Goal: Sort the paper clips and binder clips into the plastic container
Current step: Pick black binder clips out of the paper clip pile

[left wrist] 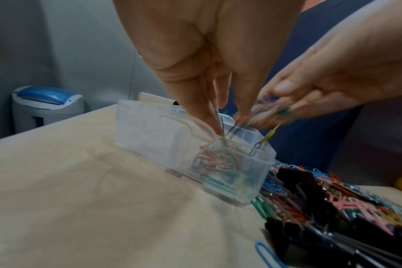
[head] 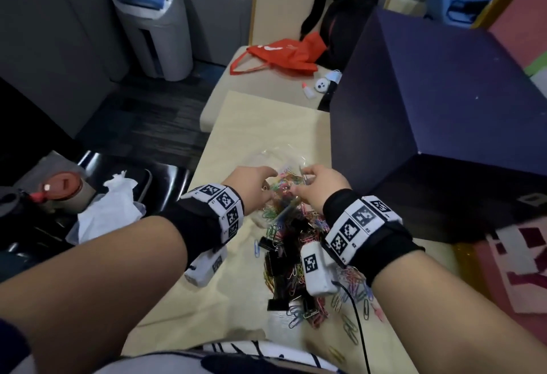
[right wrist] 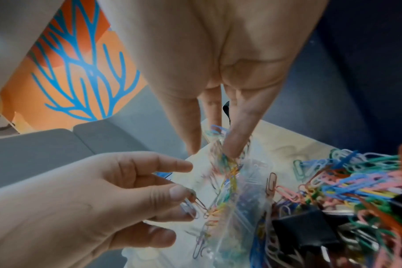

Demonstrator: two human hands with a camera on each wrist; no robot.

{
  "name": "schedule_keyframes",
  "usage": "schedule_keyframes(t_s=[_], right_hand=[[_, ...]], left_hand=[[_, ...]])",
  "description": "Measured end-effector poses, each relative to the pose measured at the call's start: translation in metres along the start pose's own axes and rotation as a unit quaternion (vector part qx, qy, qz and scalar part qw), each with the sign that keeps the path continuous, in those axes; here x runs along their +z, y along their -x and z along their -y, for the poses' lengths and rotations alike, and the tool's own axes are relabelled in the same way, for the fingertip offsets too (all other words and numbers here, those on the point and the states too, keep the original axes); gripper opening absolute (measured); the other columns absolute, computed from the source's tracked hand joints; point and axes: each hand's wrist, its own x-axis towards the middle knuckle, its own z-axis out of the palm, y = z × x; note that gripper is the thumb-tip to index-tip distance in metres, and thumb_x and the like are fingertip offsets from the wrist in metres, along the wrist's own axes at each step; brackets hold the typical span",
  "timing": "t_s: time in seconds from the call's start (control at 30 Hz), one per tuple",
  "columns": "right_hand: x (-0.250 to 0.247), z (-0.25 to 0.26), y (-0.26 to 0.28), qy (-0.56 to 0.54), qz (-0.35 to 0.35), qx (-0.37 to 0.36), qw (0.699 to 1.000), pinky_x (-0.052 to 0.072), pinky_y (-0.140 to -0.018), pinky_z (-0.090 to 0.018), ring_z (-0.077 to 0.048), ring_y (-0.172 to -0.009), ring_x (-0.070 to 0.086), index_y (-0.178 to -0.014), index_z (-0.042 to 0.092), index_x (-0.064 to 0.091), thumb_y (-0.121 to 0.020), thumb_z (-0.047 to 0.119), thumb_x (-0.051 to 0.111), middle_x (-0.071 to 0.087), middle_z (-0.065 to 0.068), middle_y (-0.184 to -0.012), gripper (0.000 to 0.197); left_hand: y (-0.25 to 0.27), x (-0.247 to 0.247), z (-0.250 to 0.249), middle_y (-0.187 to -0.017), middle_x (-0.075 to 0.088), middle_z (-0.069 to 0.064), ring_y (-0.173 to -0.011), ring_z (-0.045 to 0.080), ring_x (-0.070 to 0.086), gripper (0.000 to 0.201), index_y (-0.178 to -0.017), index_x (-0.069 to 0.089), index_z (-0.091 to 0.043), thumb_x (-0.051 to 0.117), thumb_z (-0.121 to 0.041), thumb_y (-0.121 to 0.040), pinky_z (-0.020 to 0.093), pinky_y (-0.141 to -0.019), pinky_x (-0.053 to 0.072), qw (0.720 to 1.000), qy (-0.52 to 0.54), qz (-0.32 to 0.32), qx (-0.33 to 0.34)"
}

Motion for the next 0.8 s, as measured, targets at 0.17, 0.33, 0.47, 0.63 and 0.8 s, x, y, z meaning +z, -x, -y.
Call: schedule_keyframes(t_s=[0.17,0.33,0.47,0.63,0.8], right_hand=[[0.000,-0.006,-0.003,-0.007,0.020,0.008,1.000,0.050,-0.097,-0.040,-0.027,-0.114,0.058,-0.131,0.018,0.053,-0.089,0.018,0.059,0.058,-0.007,-0.131,0.043],[0.000,-0.036,0.023,0.253,0.090,0.002,0.963,0.048,-0.096,-0.032,-0.028,-0.117,0.056,-0.134,0.012,0.049,-0.093,0.007,0.044,0.056,-0.012,-0.130,0.042],[0.015,-0.075,0.039,0.255,0.138,-0.025,0.957,0.029,-0.114,-0.036,-0.029,-0.140,0.028,-0.151,0.026,0.021,-0.078,-0.013,0.041,0.012,0.001,-0.160,0.085],[0.028,-0.112,0.049,0.245,0.080,-0.060,0.964,0.031,-0.112,-0.038,-0.027,-0.135,0.028,-0.149,0.030,0.024,-0.082,-0.006,0.043,0.016,0.009,-0.156,0.077],[0.020,-0.127,0.057,0.236,0.046,0.002,0.971,0.039,-0.103,-0.038,-0.029,-0.121,0.047,-0.133,0.021,0.045,-0.092,0.021,0.052,0.041,-0.006,-0.132,0.041]], left_hand=[[-0.002,0.002,0.003,-0.111,0.070,-0.001,-0.100,0.017,0.065,0.039,-0.129,0.056,-0.026,0.054,-0.016,-0.092,0.031,-0.091,0.051,1.000,-0.007,0.003,0.013],[0.000,0.005,-0.003,-0.102,0.071,-0.002,-0.094,0.020,0.065,0.031,-0.120,0.060,-0.034,0.048,-0.021,-0.095,0.034,-0.082,0.055,0.998,-0.055,-0.024,0.023],[0.000,0.005,-0.009,-0.105,0.069,-0.007,-0.096,0.016,0.064,0.038,-0.116,0.061,-0.034,0.053,-0.010,-0.089,0.034,-0.081,0.056,0.997,-0.072,-0.012,0.012],[0.007,0.008,-0.023,-0.114,0.058,0.000,-0.102,0.022,0.058,0.033,-0.113,0.063,-0.028,0.053,-0.010,-0.087,0.035,-0.086,0.050,0.992,-0.109,-0.019,0.060],[0.028,0.034,-0.057,-0.114,0.057,0.001,-0.108,0.024,0.056,0.031,-0.115,0.063,-0.025,0.049,-0.014,-0.089,0.036,-0.088,0.049,0.965,-0.180,0.058,0.181]])
